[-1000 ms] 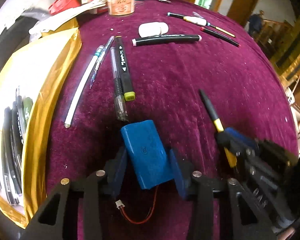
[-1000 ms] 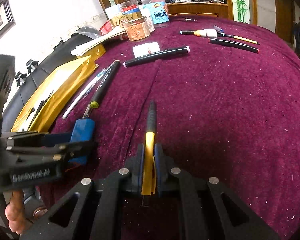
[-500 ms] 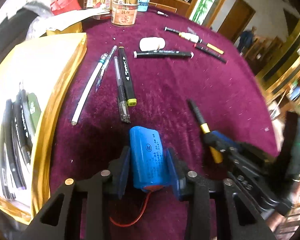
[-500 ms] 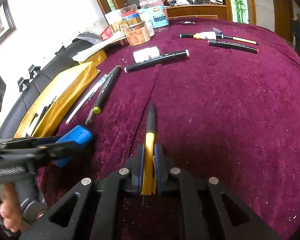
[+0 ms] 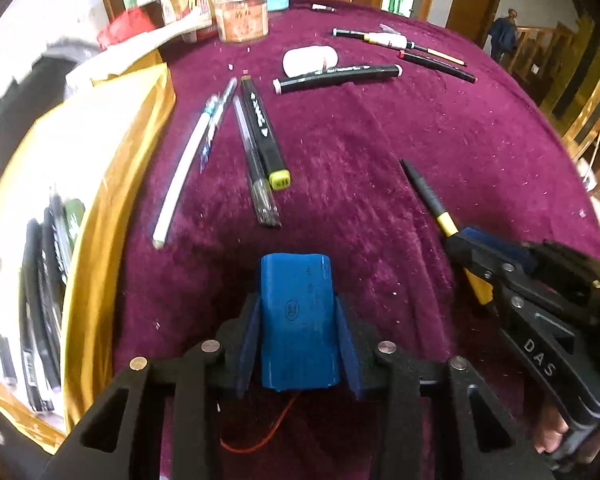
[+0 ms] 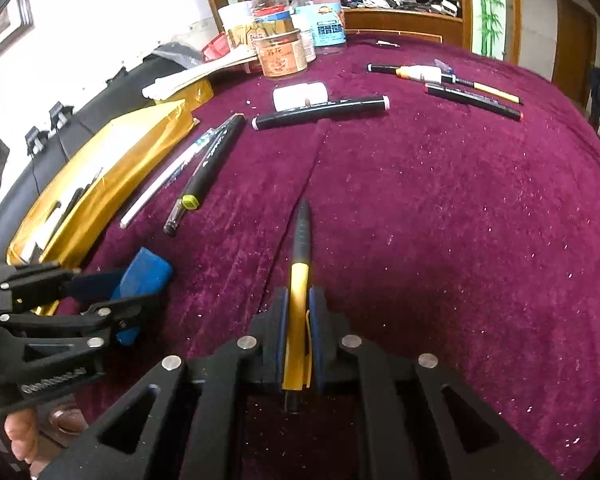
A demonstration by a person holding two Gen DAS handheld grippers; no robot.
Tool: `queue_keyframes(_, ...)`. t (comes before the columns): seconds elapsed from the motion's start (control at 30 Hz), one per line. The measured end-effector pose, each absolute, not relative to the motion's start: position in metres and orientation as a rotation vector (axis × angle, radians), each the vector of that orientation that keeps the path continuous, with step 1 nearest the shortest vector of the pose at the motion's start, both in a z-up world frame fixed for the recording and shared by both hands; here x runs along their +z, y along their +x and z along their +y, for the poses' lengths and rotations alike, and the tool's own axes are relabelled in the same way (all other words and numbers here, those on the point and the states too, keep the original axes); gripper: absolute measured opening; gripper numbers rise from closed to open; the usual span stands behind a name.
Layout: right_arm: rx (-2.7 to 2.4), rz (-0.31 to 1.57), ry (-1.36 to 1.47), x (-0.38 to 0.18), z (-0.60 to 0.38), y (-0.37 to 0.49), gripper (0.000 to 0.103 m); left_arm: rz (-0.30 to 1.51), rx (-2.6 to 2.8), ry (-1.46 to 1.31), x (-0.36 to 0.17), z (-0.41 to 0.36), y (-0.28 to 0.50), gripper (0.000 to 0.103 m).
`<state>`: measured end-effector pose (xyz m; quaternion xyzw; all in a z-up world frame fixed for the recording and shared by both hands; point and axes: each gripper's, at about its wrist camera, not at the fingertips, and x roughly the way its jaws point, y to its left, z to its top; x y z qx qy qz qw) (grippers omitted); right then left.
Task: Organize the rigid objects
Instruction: 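Carry battery pack and yellow pen into the tray and open both tools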
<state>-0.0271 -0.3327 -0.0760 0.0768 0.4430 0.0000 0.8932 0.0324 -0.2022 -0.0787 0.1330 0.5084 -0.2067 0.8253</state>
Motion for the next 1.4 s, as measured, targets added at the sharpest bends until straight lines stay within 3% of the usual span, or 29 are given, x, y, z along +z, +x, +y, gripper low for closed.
queue_keyframes(0.07,-0.006,0.914,0.150,-0.075,-0.331,-0.028,0.009,1.076,-0.436,0.295,-0.077,-0.201,0.030,0.037)
queue_keyframes(0.23,0.076,0.827,0.278,-0.059,-0.336,-0.040,0.009,1.105,-0.564,0.010,-0.053,-0.162,0.035,0.037)
queue_keyframes(0.6,0.383,0.730,0.310,-0.006,-0.248,-0.024,0.010,0.954,-0.491,-0.296,0.027,-0.033,0.027,0.037)
queue_keyframes(0.87,0.499,0.796,0.256,-0.018,-0.172,0.030,0.010,1.000,-0.309,-0.332,-0.013,0.022,0.057,0.037)
queue_keyframes(1.4,0.462,0.880,0.178,-0.045,-0.137,0.076,0.010,1.025,-0.252,-0.216,-0.045,0.014,0.066,0.037)
